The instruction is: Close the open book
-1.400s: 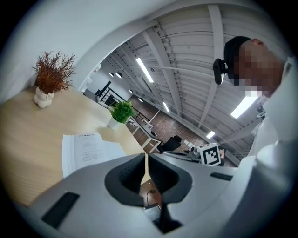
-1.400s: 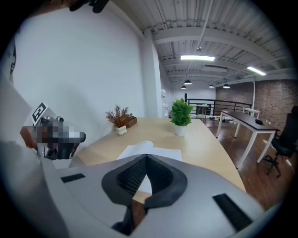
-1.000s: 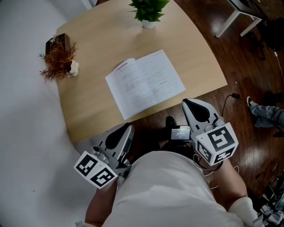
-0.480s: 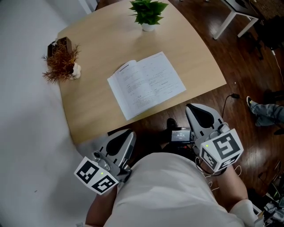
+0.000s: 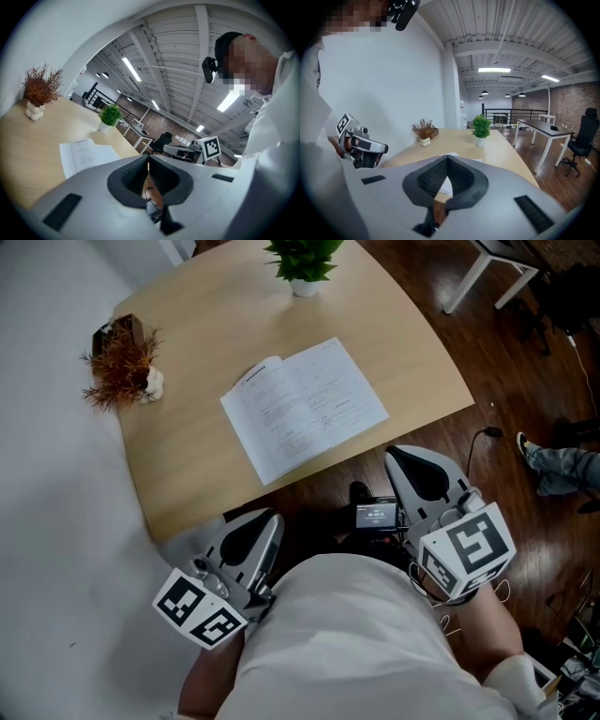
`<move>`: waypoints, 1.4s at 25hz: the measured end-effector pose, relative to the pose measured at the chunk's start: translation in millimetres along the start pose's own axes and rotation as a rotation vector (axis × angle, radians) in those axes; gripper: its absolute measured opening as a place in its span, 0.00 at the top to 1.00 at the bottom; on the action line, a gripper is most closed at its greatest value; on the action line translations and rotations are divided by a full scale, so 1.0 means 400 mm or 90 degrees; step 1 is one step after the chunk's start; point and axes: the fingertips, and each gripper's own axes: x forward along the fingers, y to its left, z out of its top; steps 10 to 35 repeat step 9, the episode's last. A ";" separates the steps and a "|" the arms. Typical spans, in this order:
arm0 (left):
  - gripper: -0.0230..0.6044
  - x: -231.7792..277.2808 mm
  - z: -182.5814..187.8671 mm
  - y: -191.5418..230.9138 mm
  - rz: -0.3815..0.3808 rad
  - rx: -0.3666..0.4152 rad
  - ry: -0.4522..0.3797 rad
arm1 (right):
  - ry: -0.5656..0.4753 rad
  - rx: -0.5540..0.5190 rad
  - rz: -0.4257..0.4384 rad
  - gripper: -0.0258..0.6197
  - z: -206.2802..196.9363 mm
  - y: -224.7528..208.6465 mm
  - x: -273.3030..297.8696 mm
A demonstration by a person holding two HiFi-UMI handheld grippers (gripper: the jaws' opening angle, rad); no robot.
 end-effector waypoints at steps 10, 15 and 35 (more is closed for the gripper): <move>0.97 0.007 -0.006 -0.009 -0.017 0.008 0.012 | -0.002 -0.009 -0.002 0.96 0.006 0.006 0.000; 0.97 0.007 -0.006 -0.009 -0.017 0.008 0.012 | -0.002 -0.009 -0.002 0.96 0.006 0.006 0.000; 0.97 0.007 -0.006 -0.009 -0.017 0.008 0.012 | -0.002 -0.009 -0.002 0.96 0.006 0.006 0.000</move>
